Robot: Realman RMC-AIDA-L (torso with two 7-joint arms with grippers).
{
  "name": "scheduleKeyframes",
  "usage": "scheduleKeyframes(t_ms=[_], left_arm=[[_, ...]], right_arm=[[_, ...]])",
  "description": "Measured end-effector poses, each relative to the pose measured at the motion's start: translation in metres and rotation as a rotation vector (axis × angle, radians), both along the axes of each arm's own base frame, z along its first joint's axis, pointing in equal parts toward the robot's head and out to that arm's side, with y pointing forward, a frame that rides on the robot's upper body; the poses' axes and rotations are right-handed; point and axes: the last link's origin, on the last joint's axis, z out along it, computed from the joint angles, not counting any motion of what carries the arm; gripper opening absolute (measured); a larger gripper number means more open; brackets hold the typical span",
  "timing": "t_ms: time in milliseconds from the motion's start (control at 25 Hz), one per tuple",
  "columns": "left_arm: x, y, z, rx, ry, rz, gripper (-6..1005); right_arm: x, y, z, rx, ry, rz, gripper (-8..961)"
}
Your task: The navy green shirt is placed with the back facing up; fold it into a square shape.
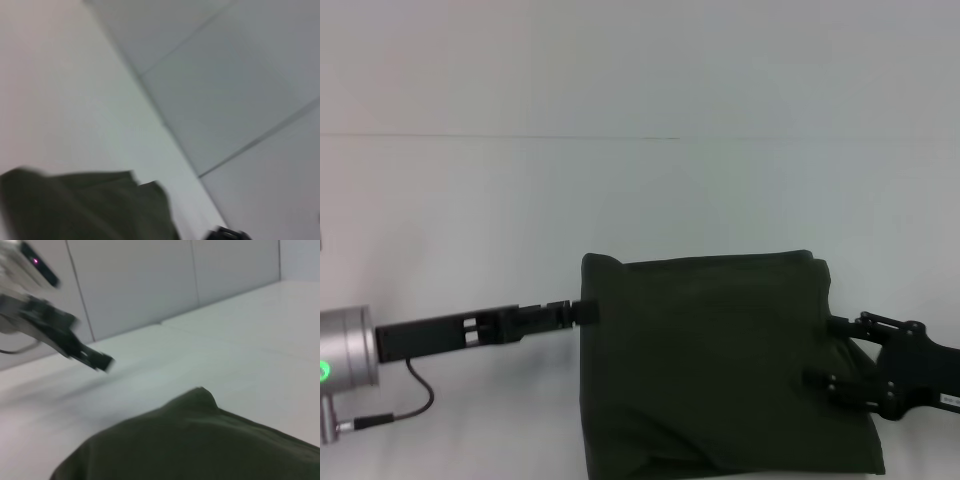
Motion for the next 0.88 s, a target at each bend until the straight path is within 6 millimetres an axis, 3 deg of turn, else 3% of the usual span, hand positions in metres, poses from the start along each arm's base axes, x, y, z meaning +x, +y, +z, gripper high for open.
scheduleKeyframes(t_ms=[200, 280, 480, 880], left_arm=[[-0.008, 0.031, -0.005, -0.137, 0.09, 0.309, 949], [-0.013, 0.039, -0.01, -0.153, 0.161, 0.355, 949], [-0.014, 0.045, -0.014, -0.18, 0.207, 0.394, 950], [-0.007, 0.047, -0.038, -0.216, 0.24, 0.401, 949]], right_arm=[[0.004, -0.022, 0.011, 0.016, 0.041, 0.046, 806], [0.008, -0.036, 0.01, 0.047, 0.038, 0.102, 806], [0.013, -0.048, 0.007, 0.071, 0.036, 0.135, 806], [0.013, -0.049, 0.007, 0.063, 0.038, 0.138, 806]])
